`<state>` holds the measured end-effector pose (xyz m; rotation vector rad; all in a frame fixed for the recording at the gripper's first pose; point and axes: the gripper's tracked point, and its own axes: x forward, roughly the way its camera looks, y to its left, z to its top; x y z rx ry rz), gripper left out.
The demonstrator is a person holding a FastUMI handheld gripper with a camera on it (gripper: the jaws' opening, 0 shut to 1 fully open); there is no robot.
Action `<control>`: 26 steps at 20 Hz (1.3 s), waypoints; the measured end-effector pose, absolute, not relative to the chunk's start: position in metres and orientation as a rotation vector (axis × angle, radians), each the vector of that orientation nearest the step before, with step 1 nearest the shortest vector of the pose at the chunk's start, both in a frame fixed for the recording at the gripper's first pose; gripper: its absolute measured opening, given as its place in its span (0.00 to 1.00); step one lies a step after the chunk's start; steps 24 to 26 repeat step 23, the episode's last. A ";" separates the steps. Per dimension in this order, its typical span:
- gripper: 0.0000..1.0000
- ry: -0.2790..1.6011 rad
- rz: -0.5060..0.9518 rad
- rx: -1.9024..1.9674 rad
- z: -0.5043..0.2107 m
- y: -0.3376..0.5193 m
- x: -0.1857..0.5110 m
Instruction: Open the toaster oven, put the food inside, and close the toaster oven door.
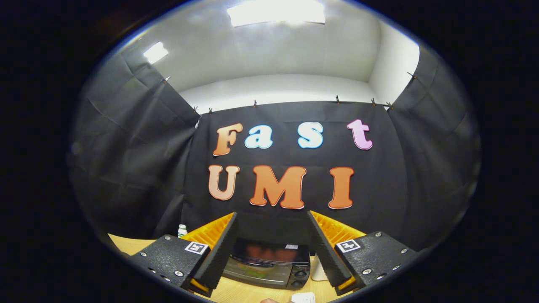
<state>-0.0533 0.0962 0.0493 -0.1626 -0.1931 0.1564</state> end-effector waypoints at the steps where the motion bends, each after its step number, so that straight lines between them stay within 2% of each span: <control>1: 0.95 -0.205 0.151 -0.163 0.051 0.094 -0.054; 9: 0.96 -0.264 0.163 -0.172 0.065 0.091 -0.063; 26: 0.96 -0.196 0.203 -0.174 0.040 0.100 -0.054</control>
